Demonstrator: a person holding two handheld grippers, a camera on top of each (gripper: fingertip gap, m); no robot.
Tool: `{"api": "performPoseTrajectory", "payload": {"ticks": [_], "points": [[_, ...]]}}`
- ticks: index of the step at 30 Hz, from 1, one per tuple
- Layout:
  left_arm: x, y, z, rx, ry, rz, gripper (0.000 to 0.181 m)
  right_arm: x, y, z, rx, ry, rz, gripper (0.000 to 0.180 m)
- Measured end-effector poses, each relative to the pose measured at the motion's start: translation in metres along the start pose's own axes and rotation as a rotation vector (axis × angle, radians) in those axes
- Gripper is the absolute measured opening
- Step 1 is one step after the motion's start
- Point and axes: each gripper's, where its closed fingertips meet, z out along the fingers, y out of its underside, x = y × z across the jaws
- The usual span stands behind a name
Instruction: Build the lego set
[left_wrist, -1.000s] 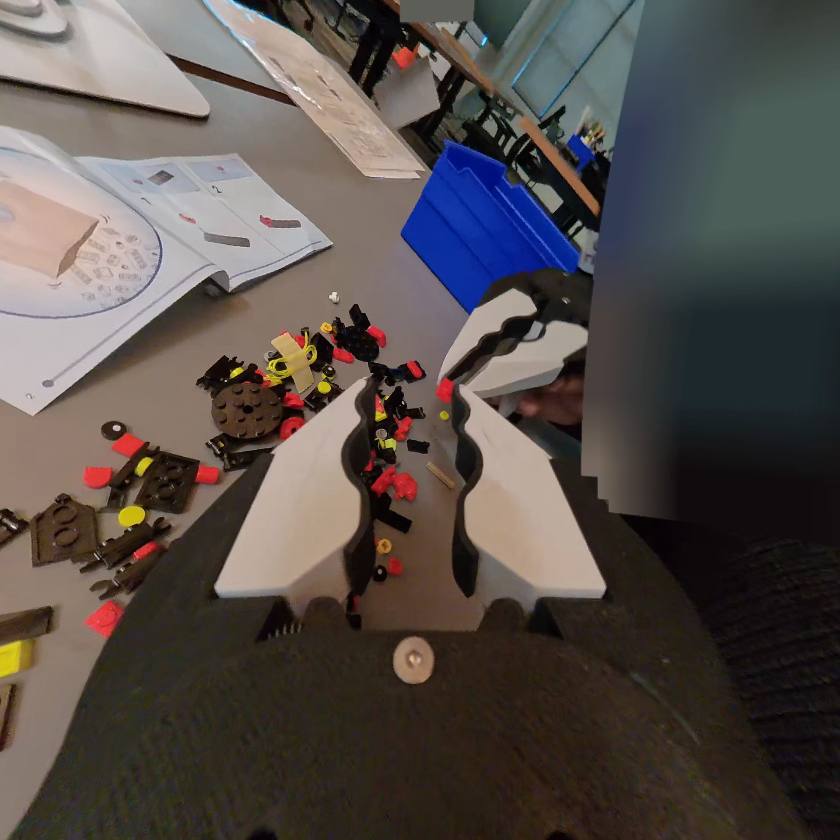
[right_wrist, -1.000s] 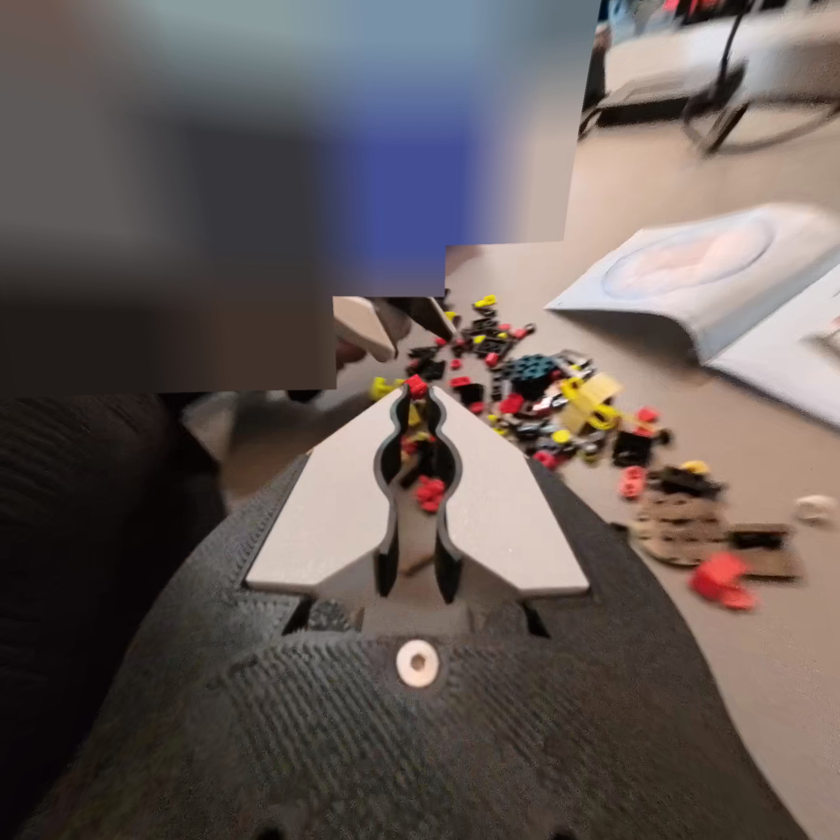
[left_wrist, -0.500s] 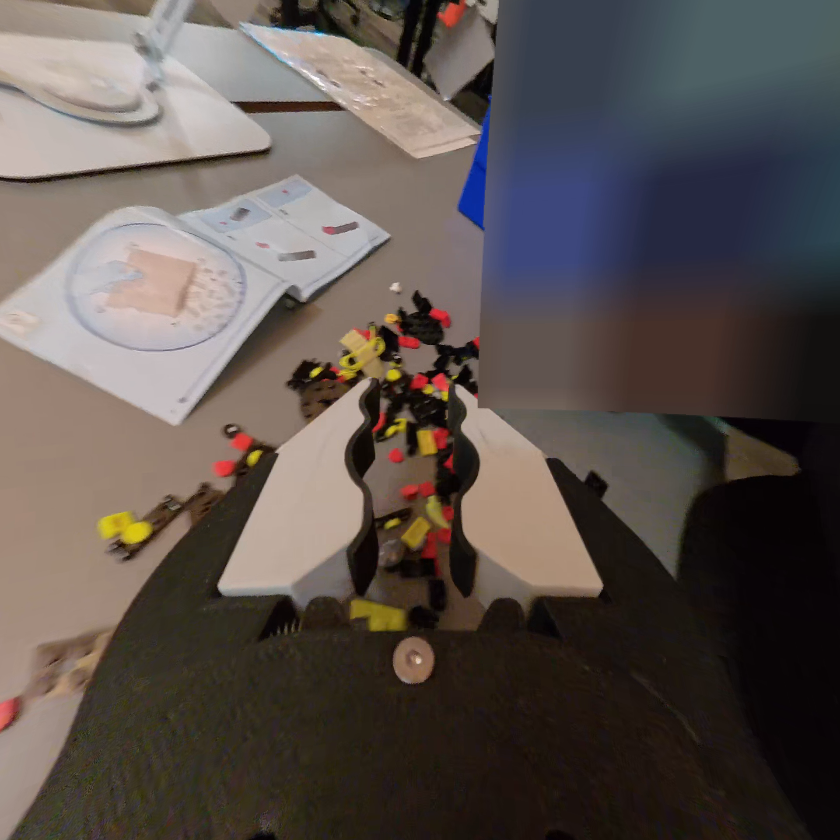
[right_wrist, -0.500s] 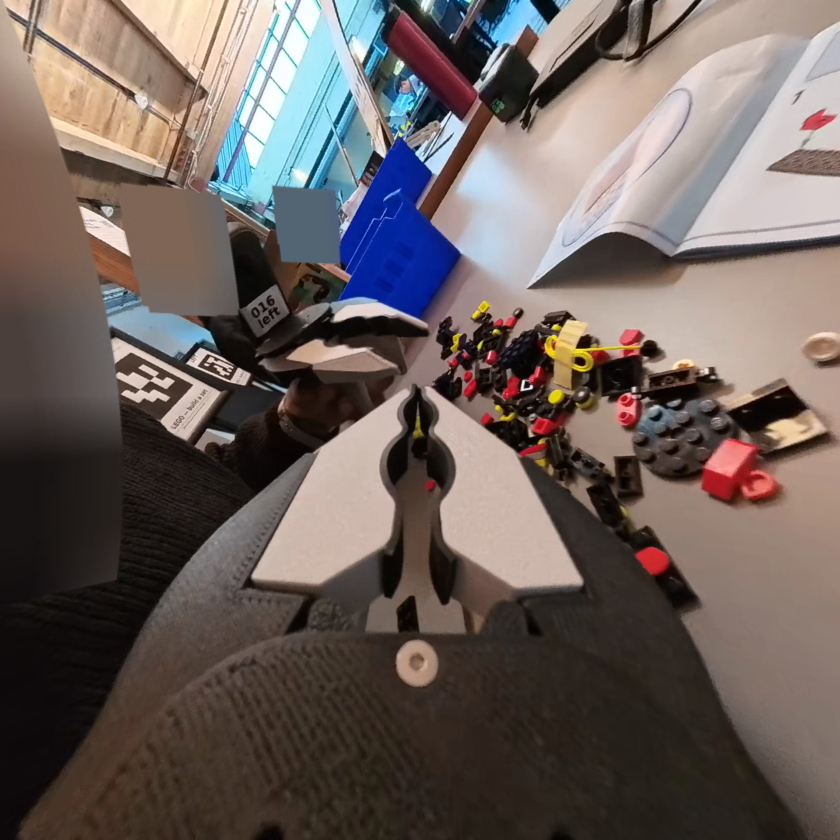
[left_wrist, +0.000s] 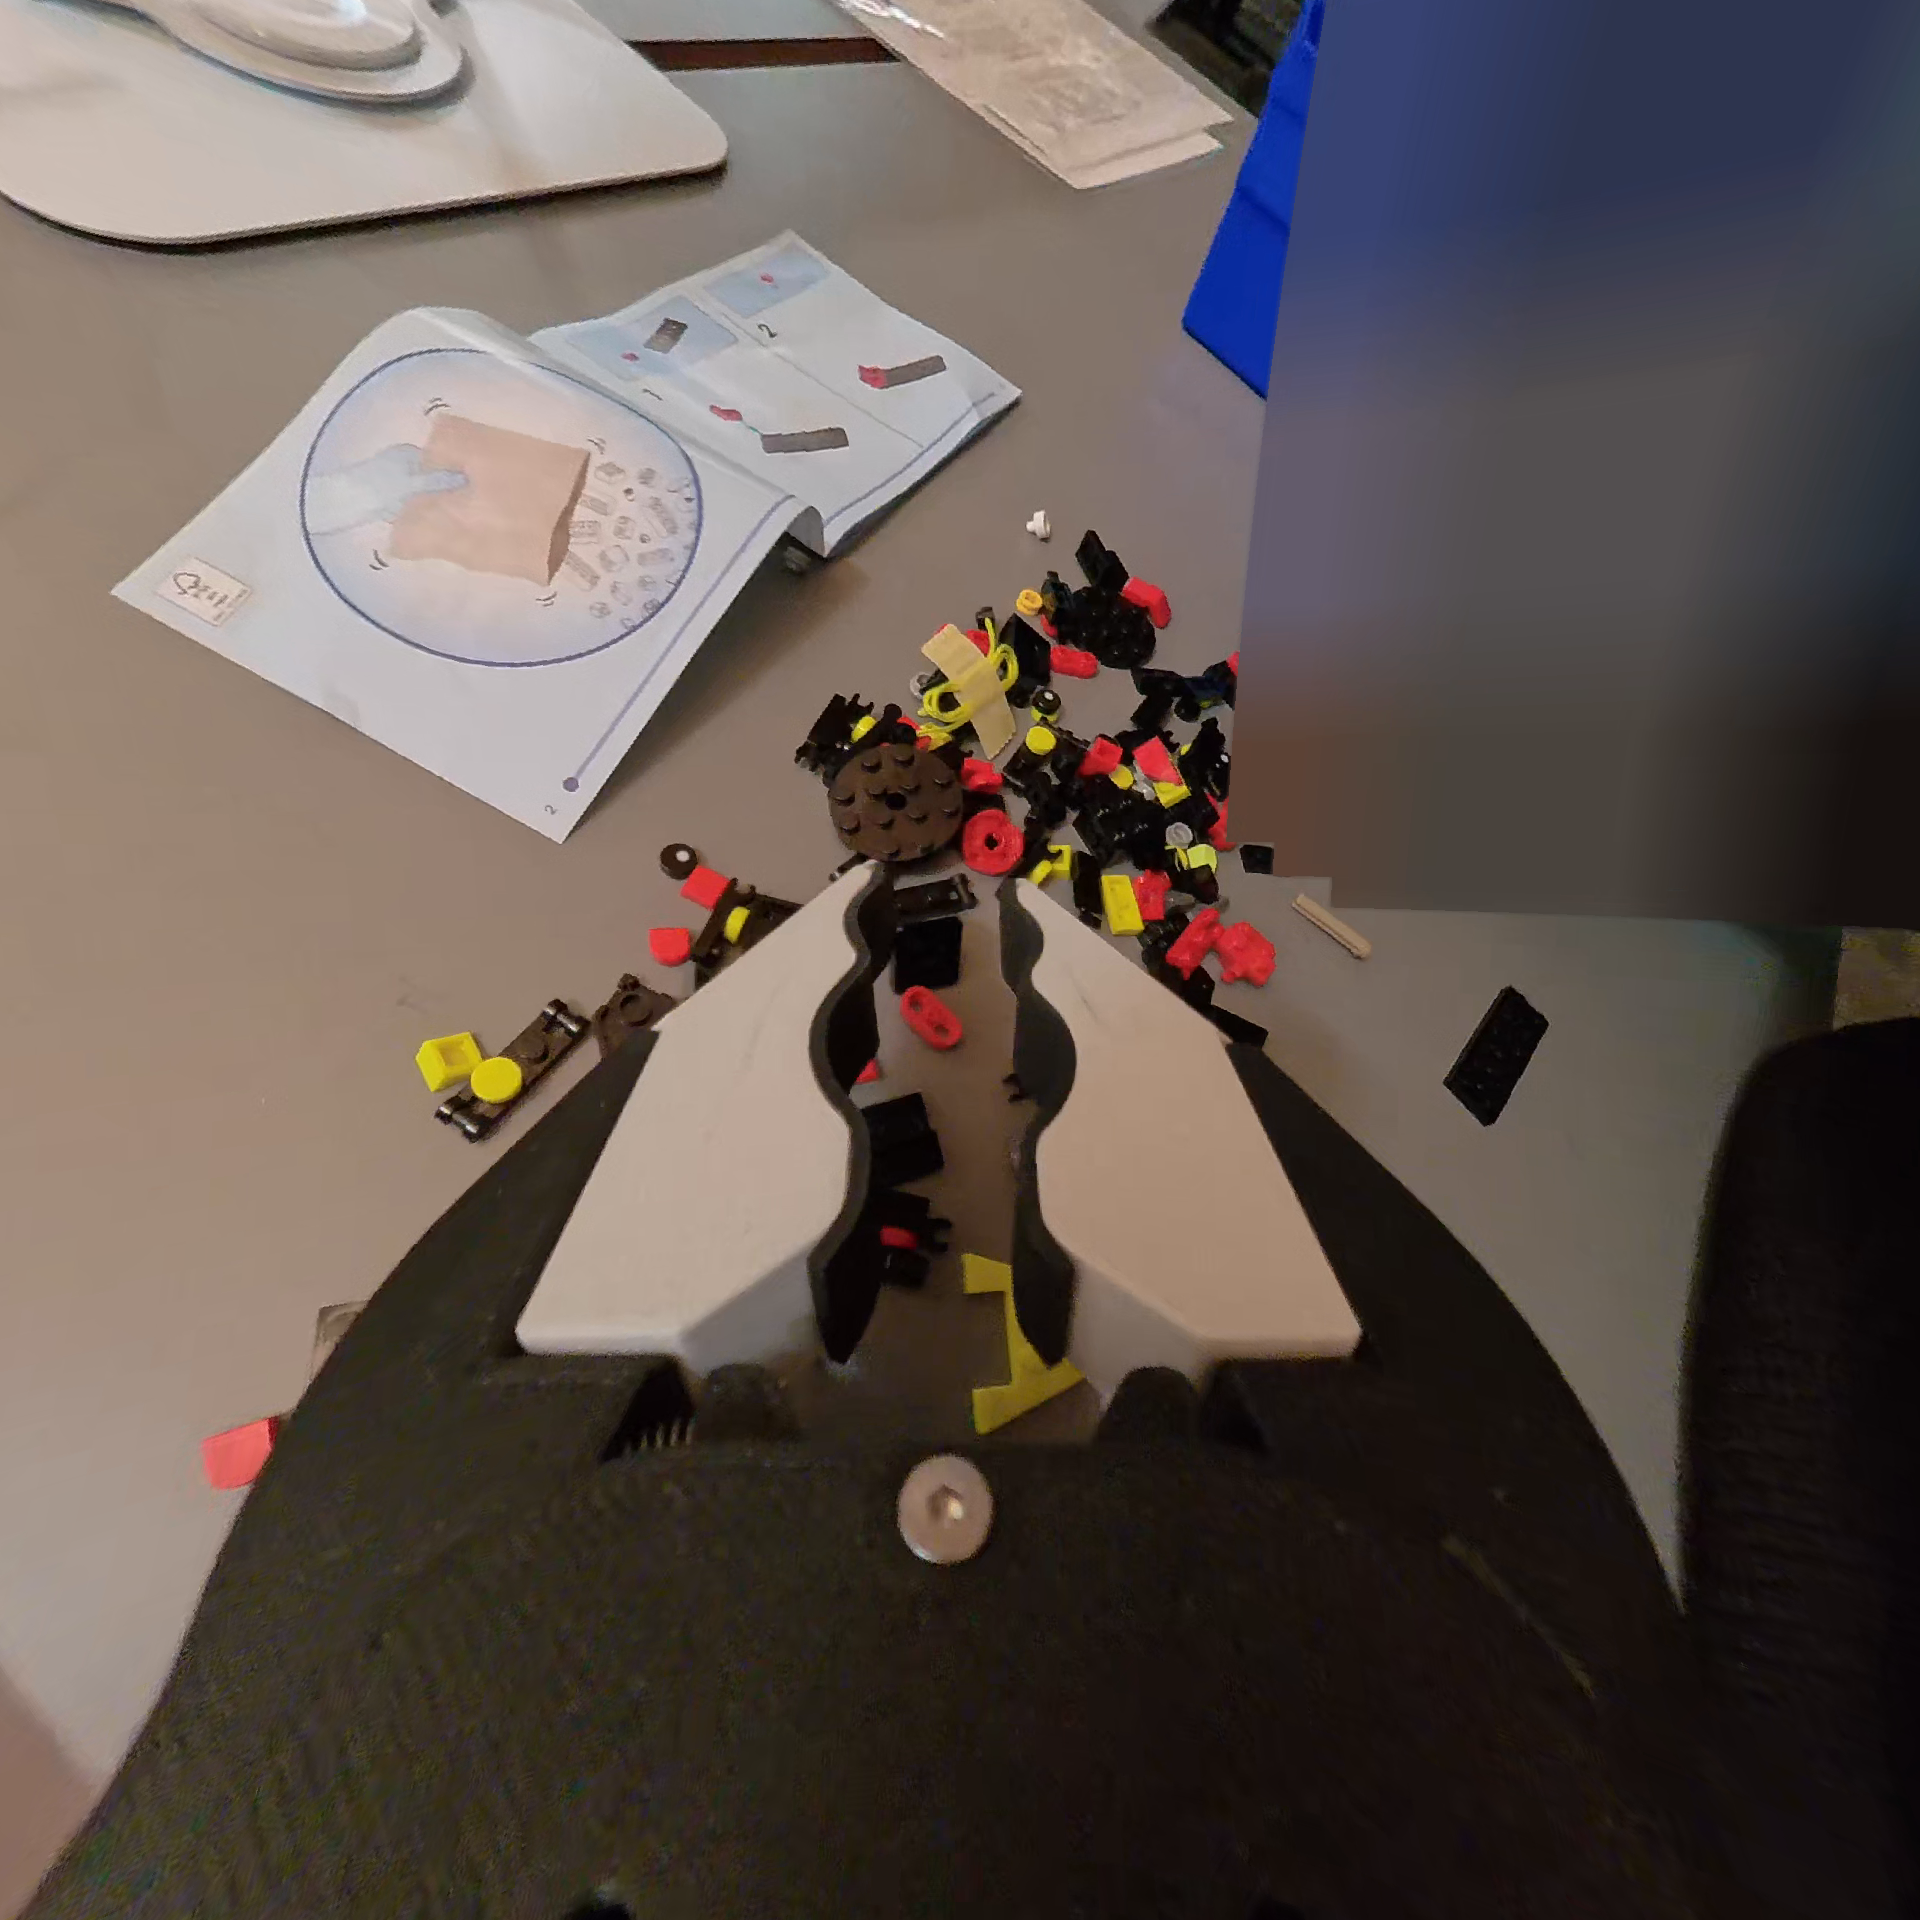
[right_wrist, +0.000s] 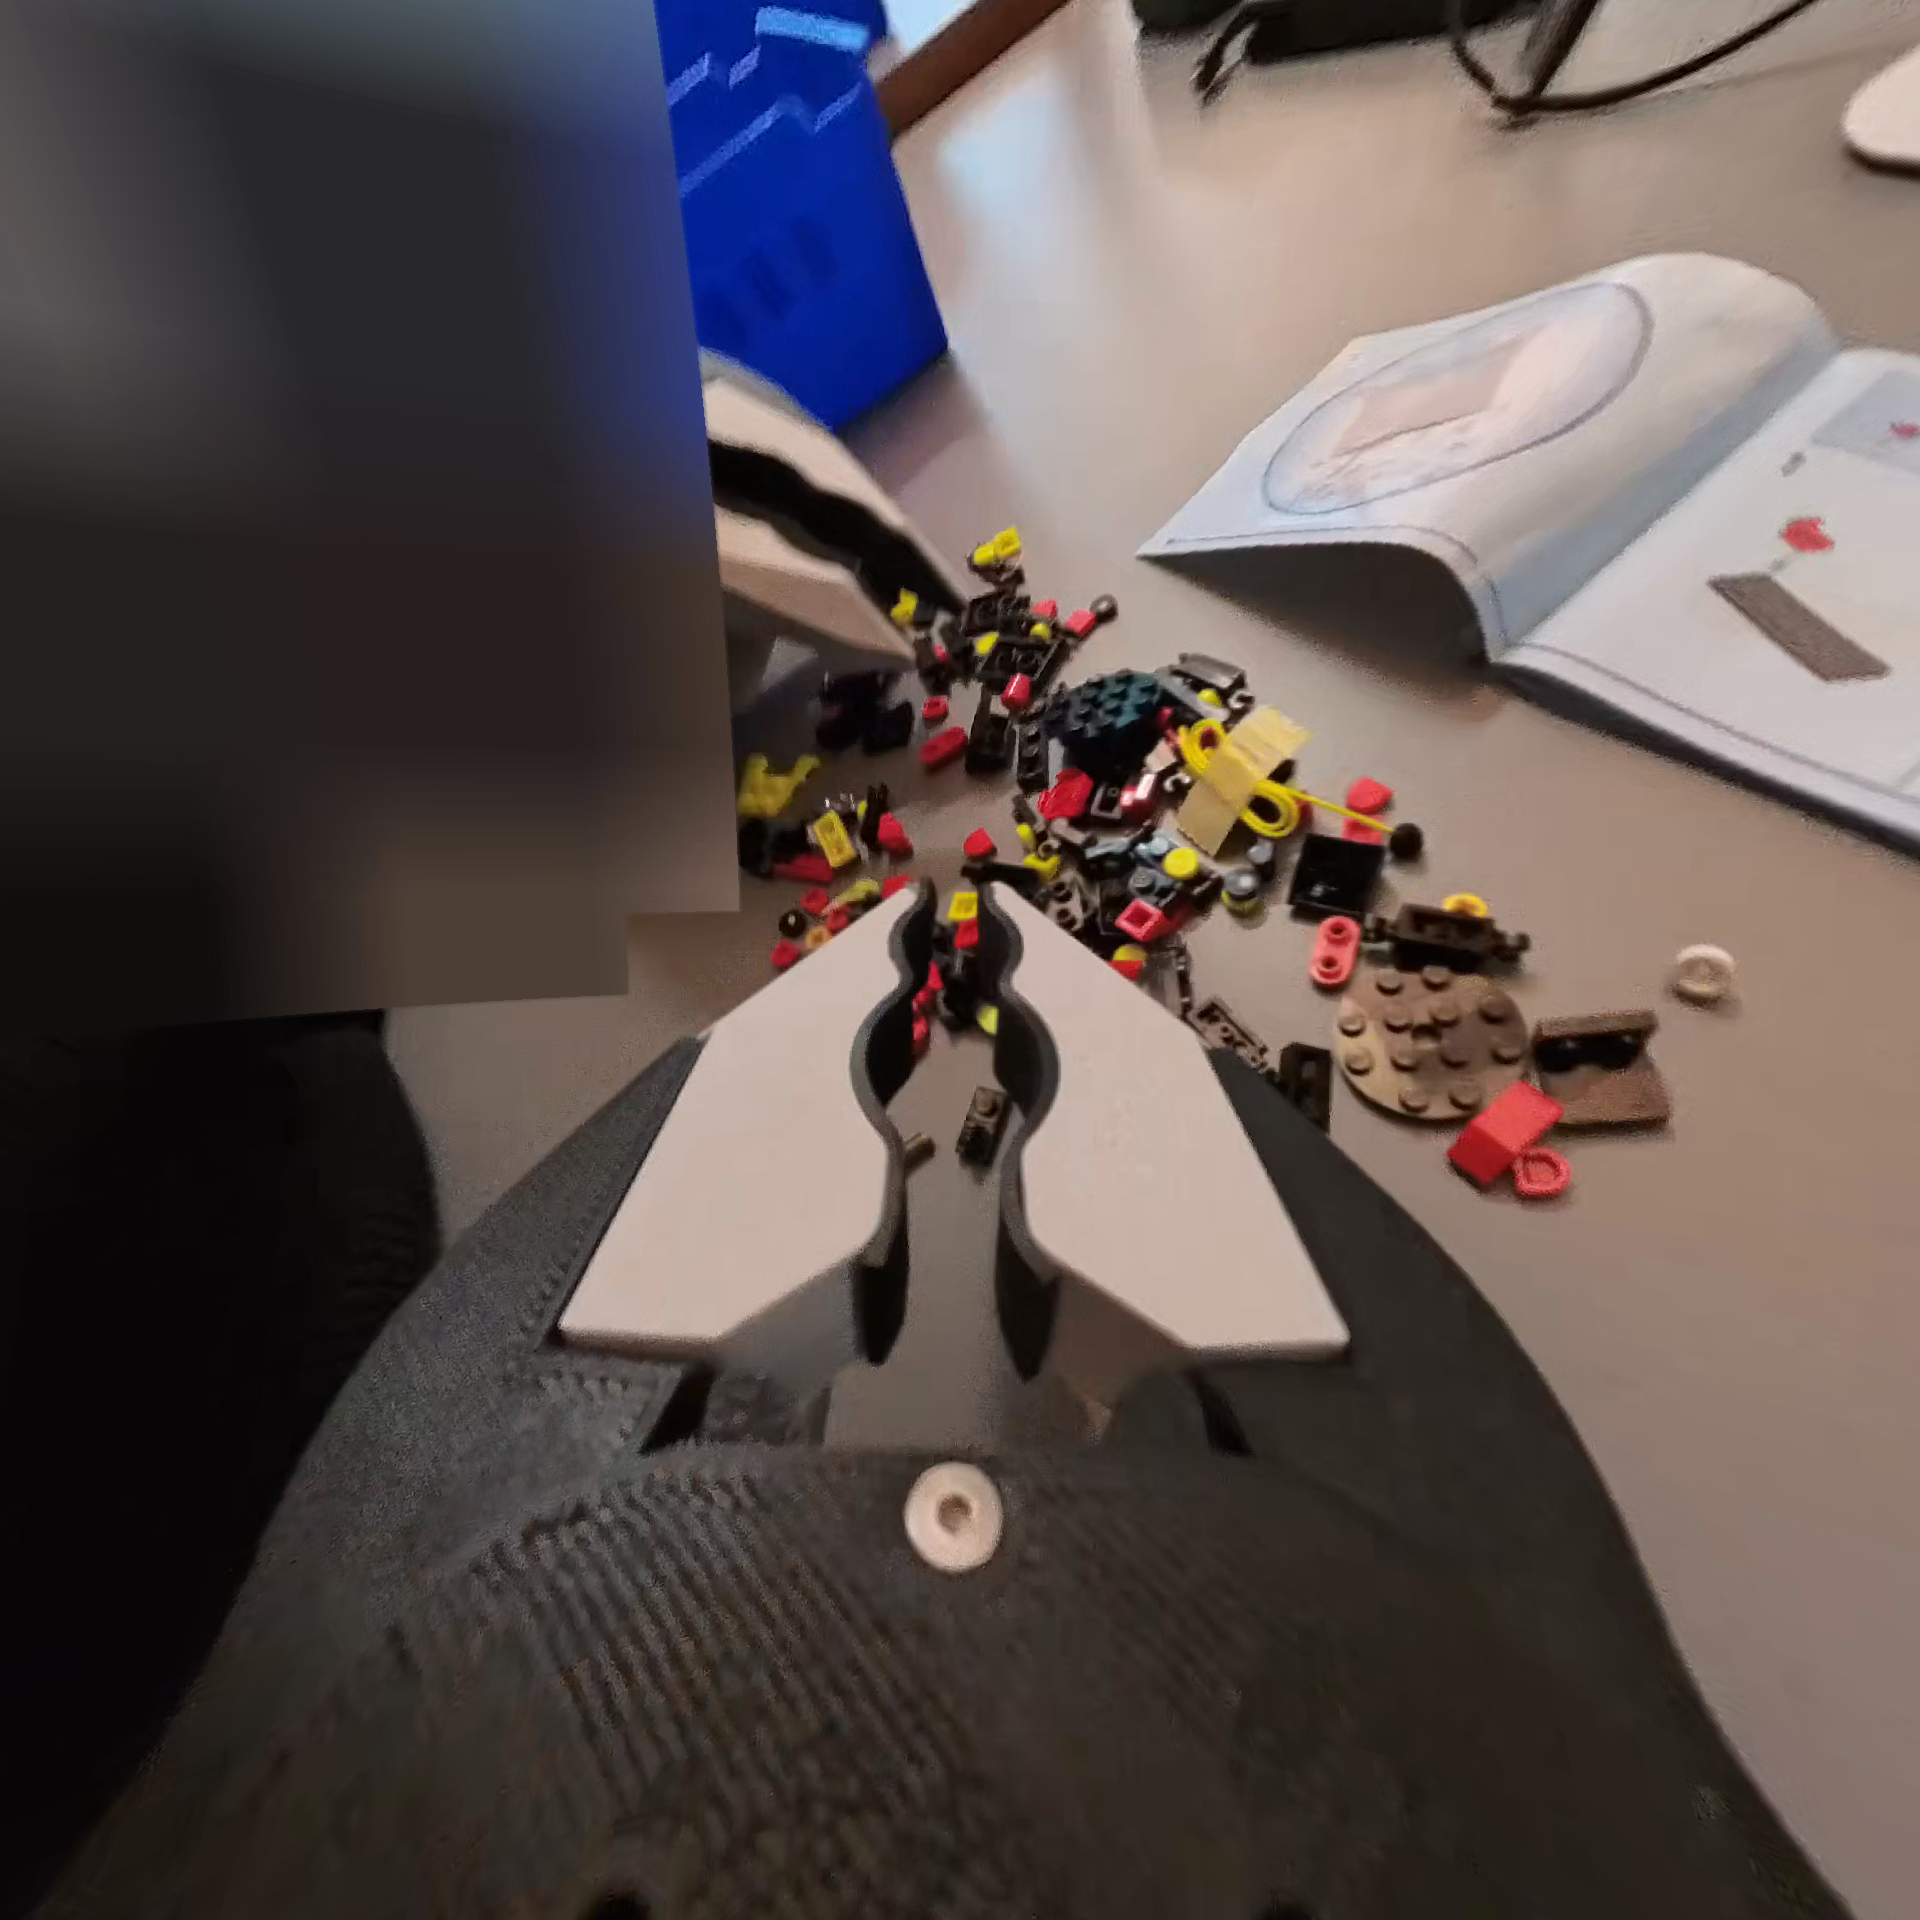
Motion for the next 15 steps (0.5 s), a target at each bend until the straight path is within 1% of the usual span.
{"api": "performPoseTrajectory", "payload": {"ticks": [2, 4, 6, 10, 13, 15], "points": [[-0.004, -0.002, -0.001, 0.012, 0.003, -0.041, 0.017, -0.005, 0.007, 0.005, -0.055, 0.02, -0.11, 0.009], [-0.007, -0.004, -0.003, 0.028, 0.005, -0.072, 0.017, -0.01, 0.013, 0.007, -0.101, 0.029, -0.208, 0.006], [-0.008, -0.006, -0.004, 0.04, 0.007, -0.083, 0.017, -0.02, 0.017, 0.008, -0.126, -0.007, -0.288, 0.001], [-0.006, -0.005, -0.003, 0.035, 0.009, -0.07, 0.017, -0.029, 0.025, 0.012, -0.164, -0.047, -0.338, 0.004], [-0.003, -0.003, -0.001, 0.024, 0.01, -0.056, 0.017, -0.025, 0.036, 0.014, -0.227, -0.029, -0.365, 0.005], [-0.003, -0.003, -0.001, 0.022, 0.009, -0.05, 0.017, -0.018, 0.039, 0.011, -0.259, 0.01, -0.404, 0.0]]}}
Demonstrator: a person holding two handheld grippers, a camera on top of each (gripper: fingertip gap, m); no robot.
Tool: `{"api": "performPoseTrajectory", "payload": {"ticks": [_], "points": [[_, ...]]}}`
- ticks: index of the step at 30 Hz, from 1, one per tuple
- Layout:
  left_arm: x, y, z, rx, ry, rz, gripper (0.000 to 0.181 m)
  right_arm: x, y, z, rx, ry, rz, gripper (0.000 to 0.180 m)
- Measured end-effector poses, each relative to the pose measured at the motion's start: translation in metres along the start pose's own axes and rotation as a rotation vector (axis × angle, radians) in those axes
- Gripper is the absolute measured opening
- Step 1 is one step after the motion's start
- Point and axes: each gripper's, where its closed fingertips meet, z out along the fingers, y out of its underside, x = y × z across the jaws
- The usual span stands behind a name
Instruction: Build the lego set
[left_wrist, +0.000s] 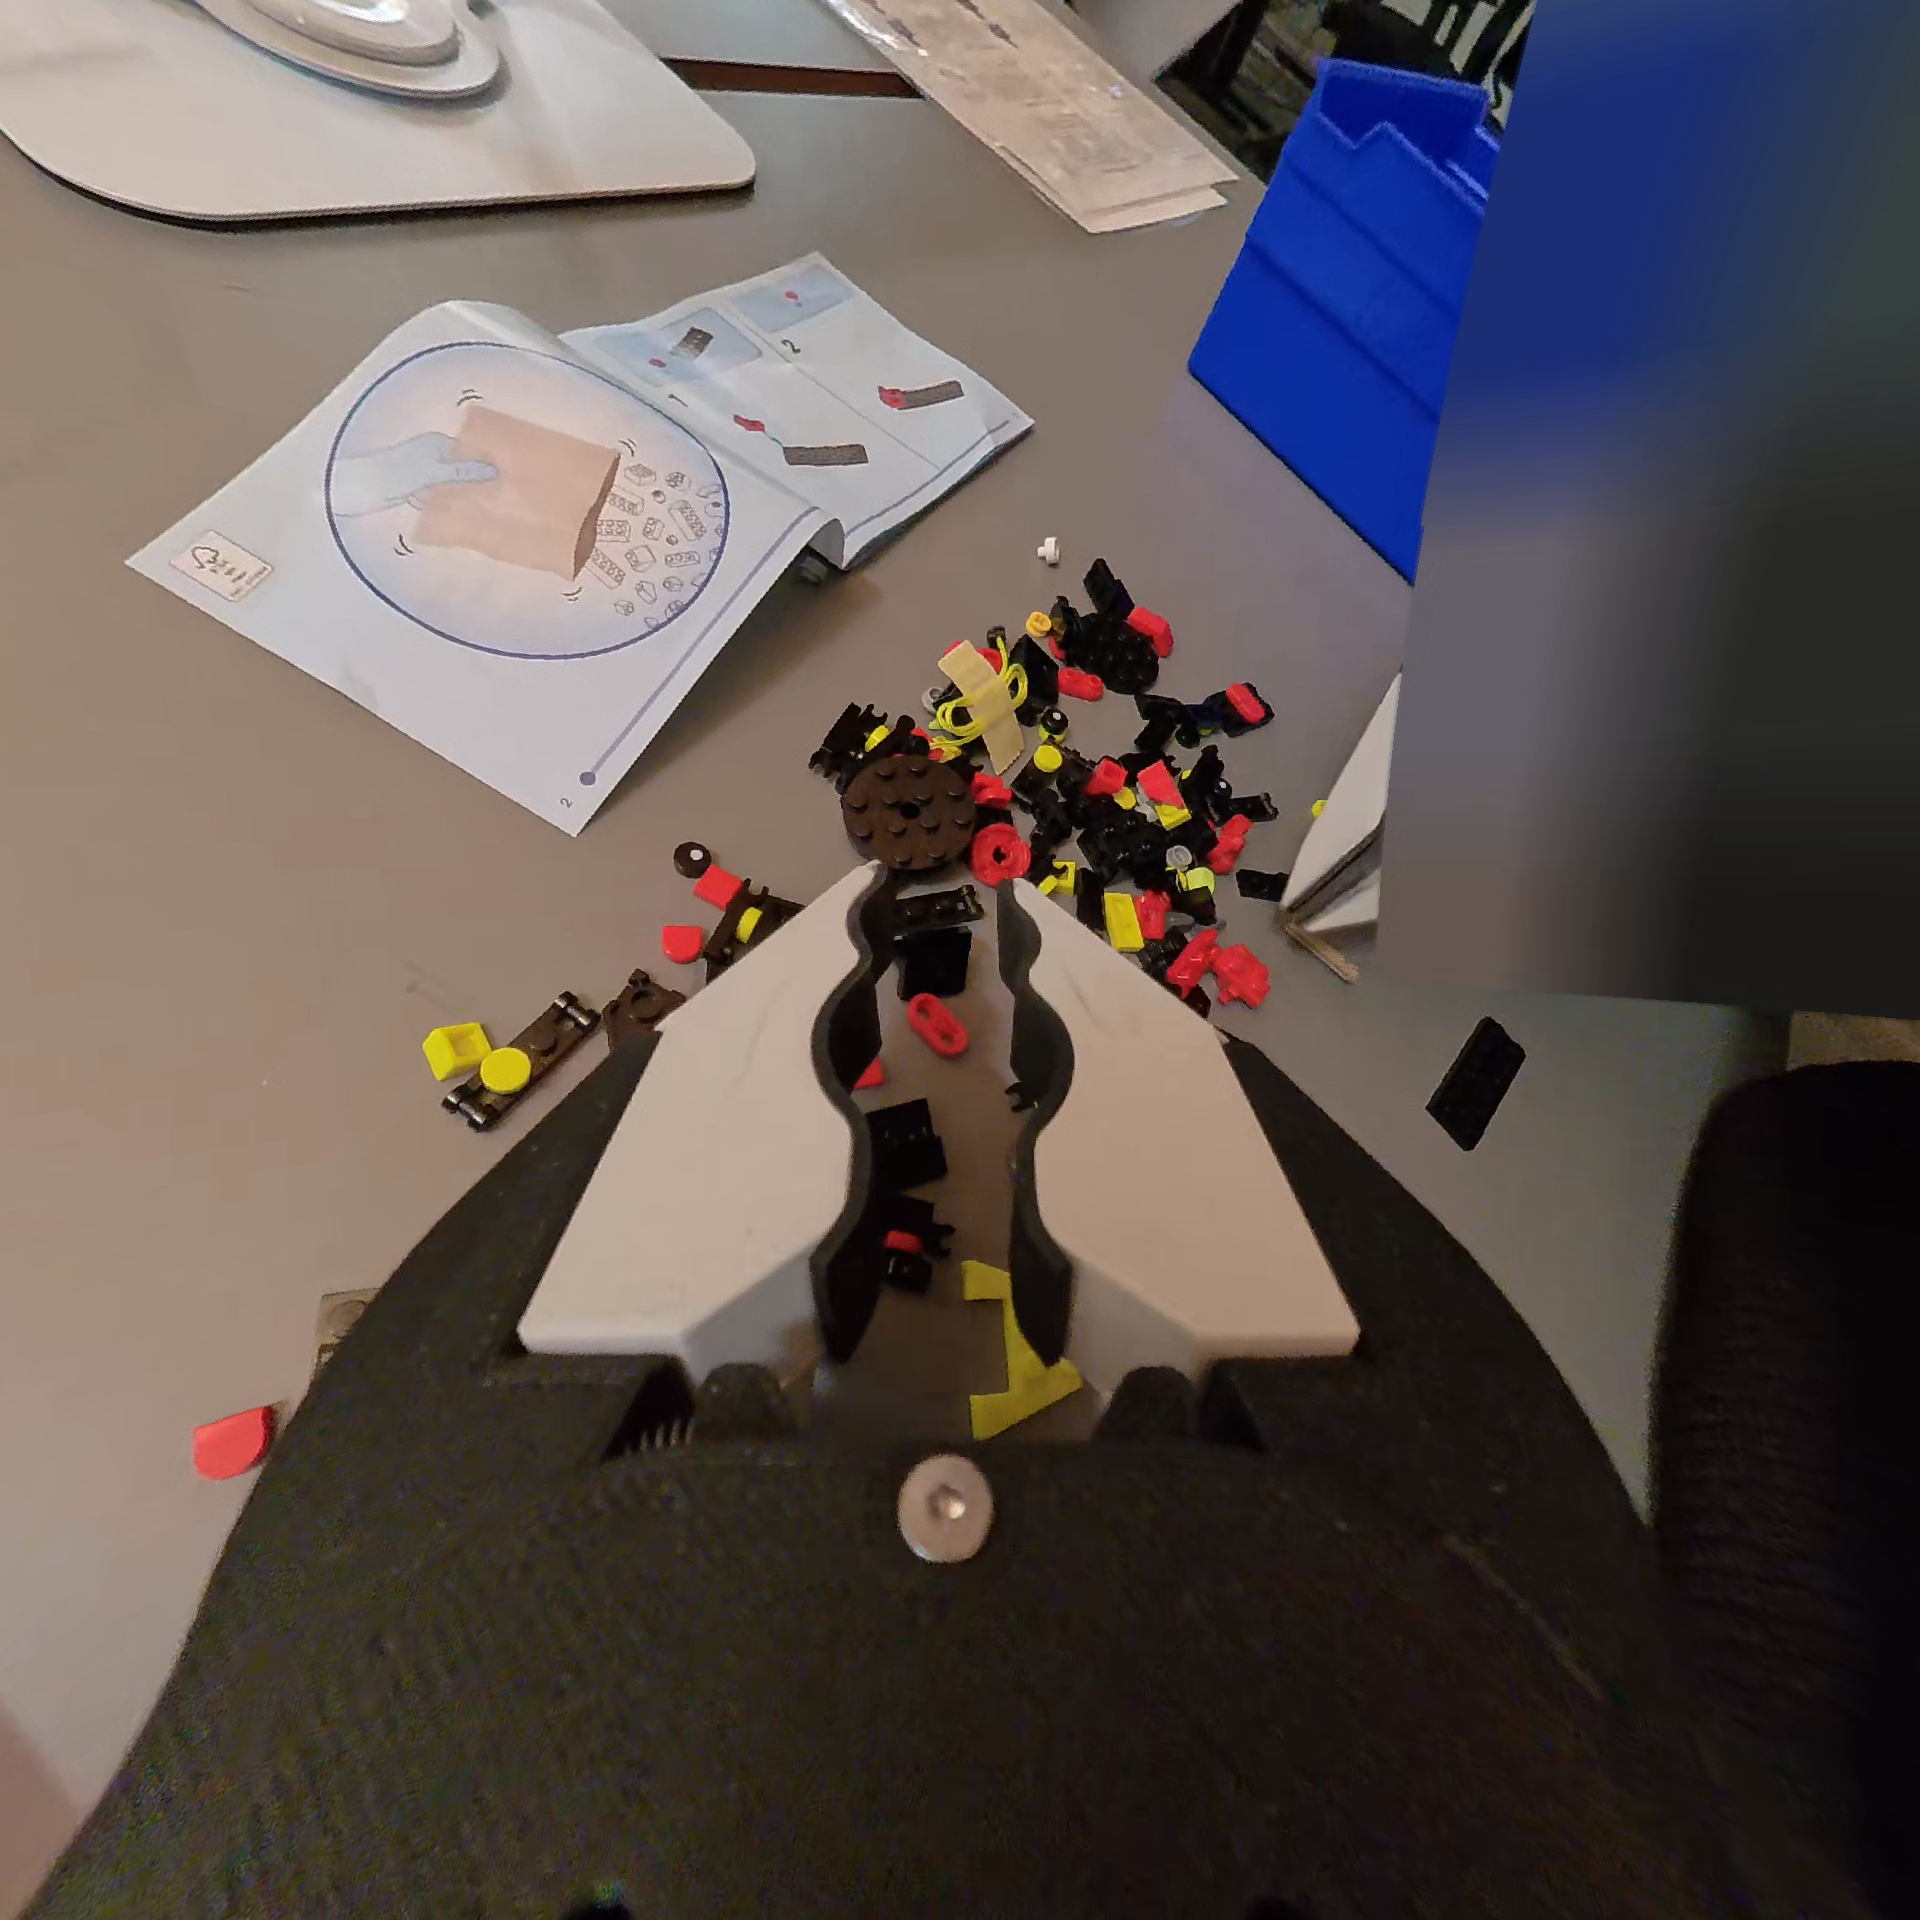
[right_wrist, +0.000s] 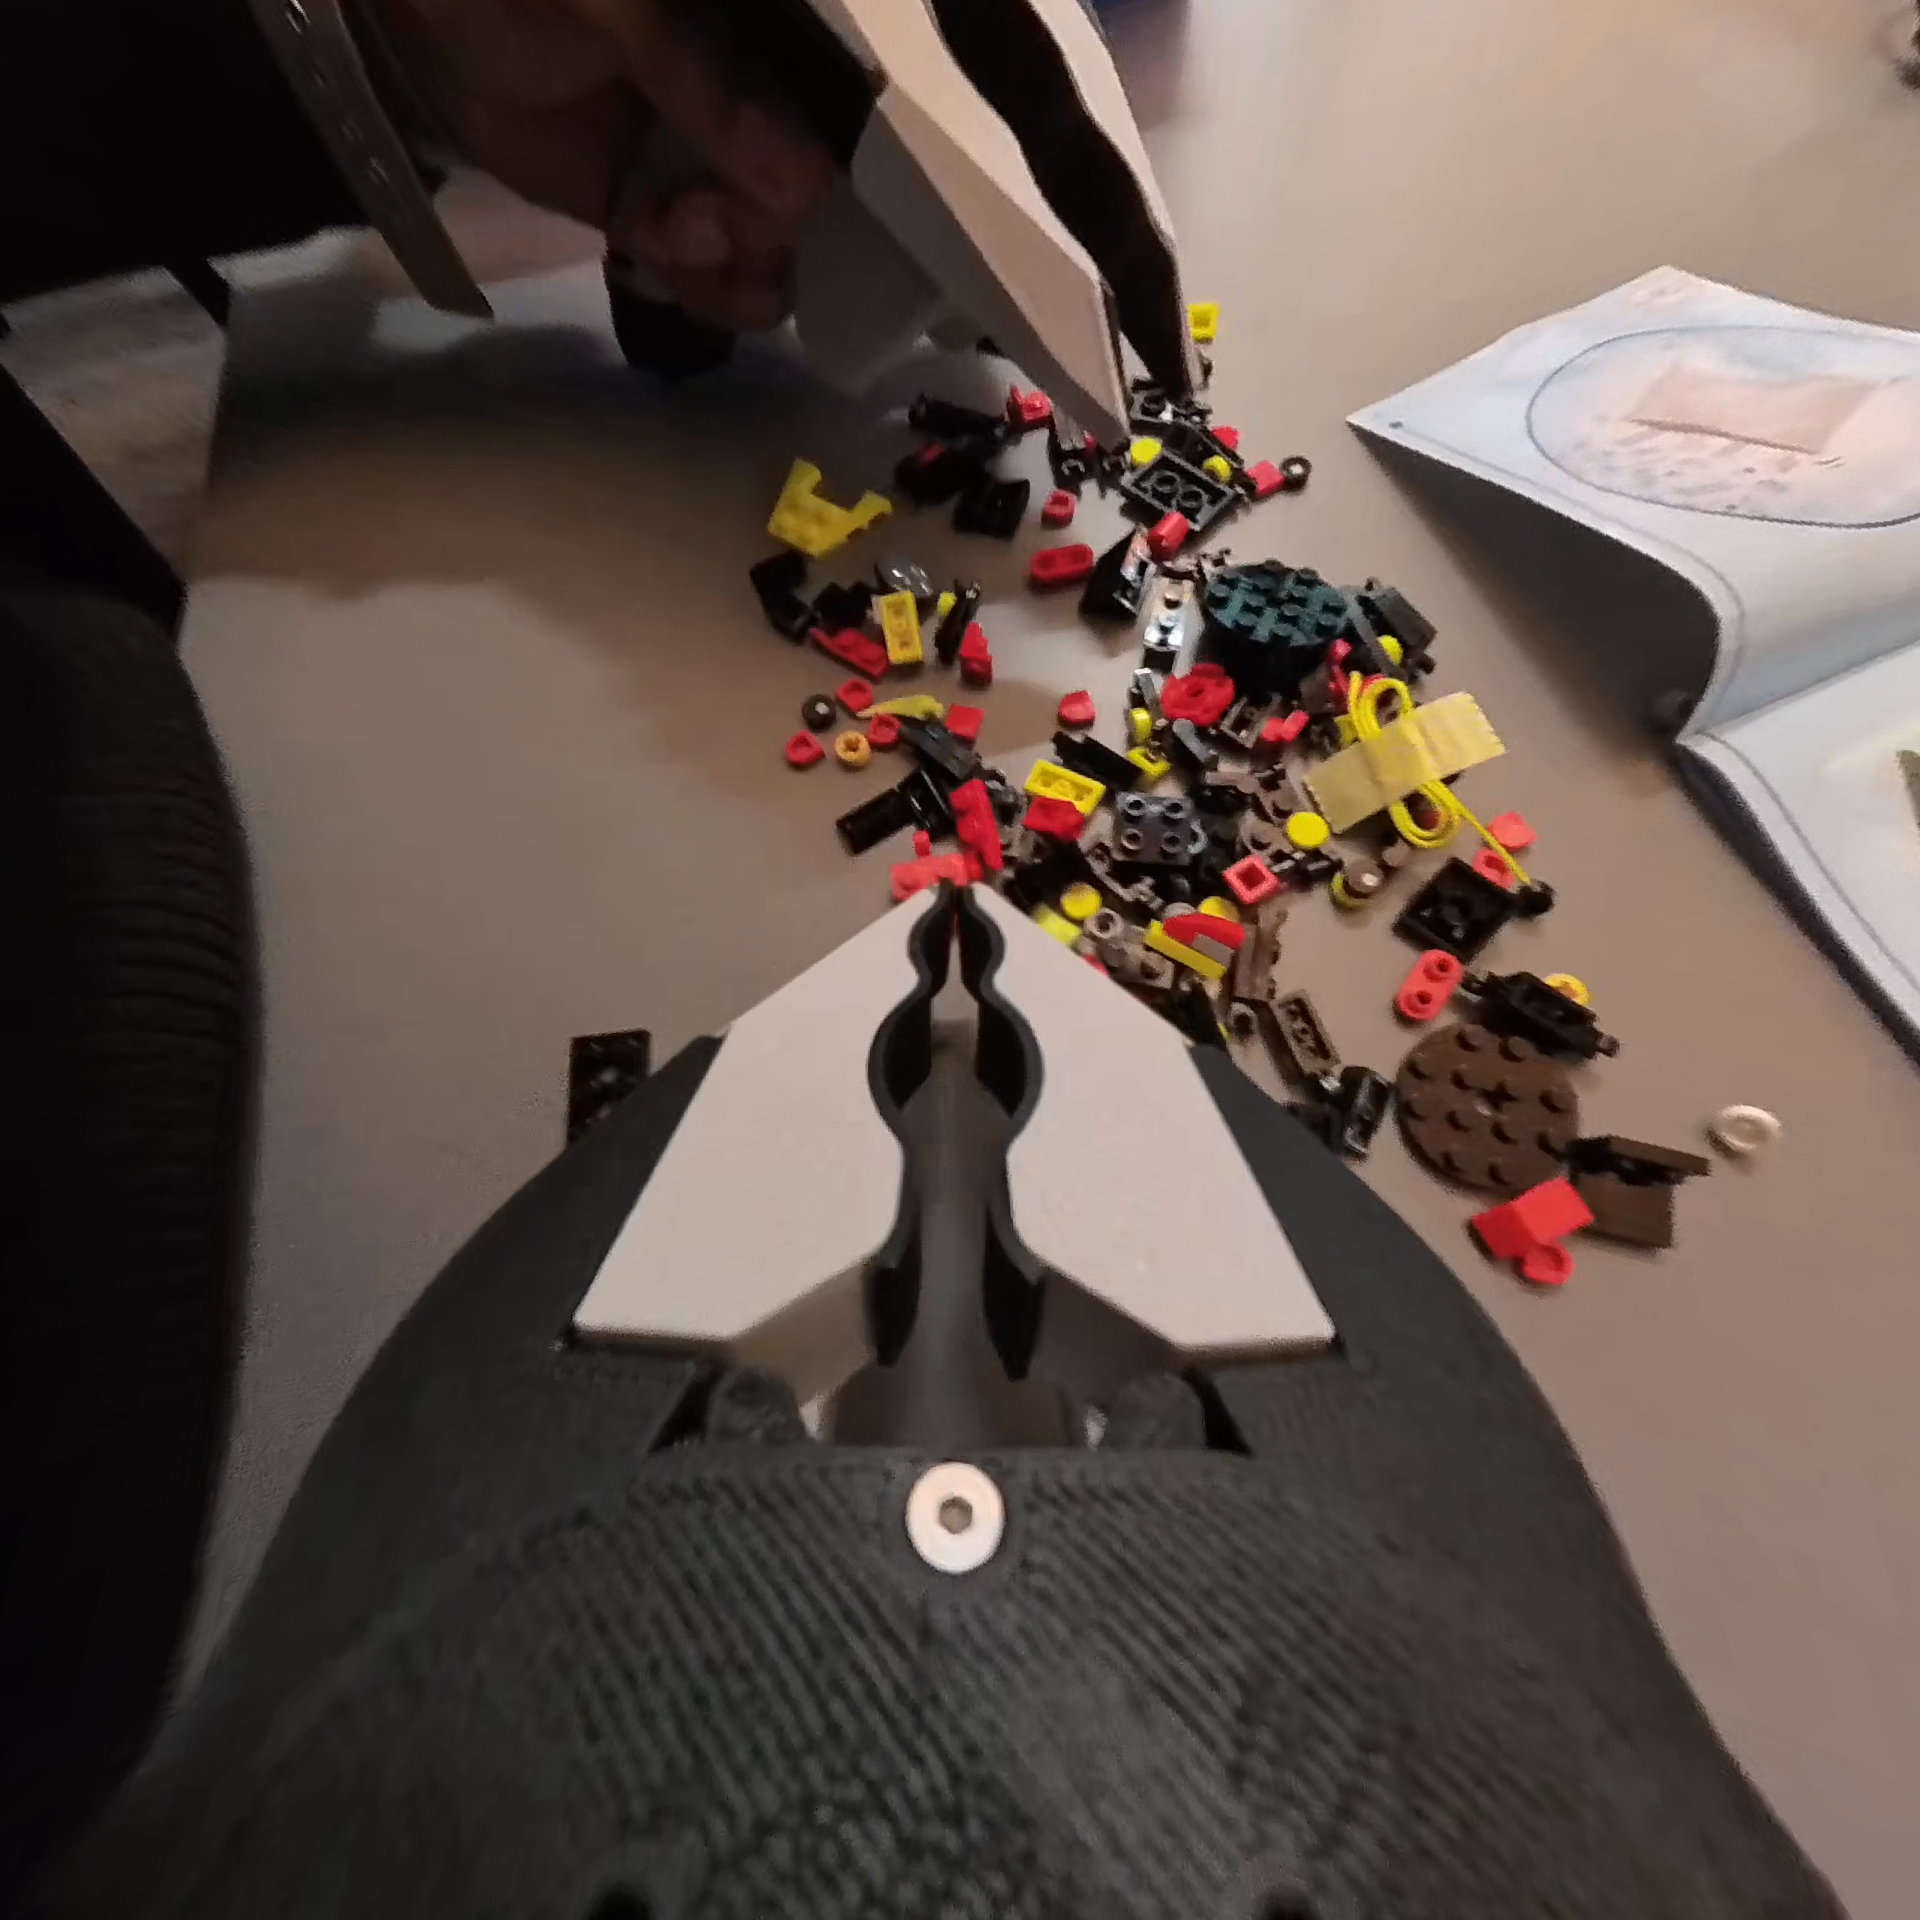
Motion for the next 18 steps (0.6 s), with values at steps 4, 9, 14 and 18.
{"api": "performPoseTrajectory", "payload": {"ticks": [4, 9, 14, 18], "points": [[0.0, 0.0, 0.0, 0.002, 0.001, -0.006, 0.017, 0.019, 0.005, -0.011, -0.017, 0.088, -0.004, 0.0], [0.0, 0.0, 0.0, 0.002, 0.004, -0.008, 0.017, 0.027, 0.015, -0.01, -0.048, 0.096, 0.061, 0.01], [0.003, 0.001, 0.001, -0.001, 0.014, -0.009, 0.017, 0.026, 0.022, -0.005, -0.097, 0.106, 0.04, 0.007], [0.004, 0.0, 0.001, 0.001, 0.018, -0.01, 0.017, 0.028, 0.021, -0.007, -0.08, 0.101, 0.076, 0.006]]}}
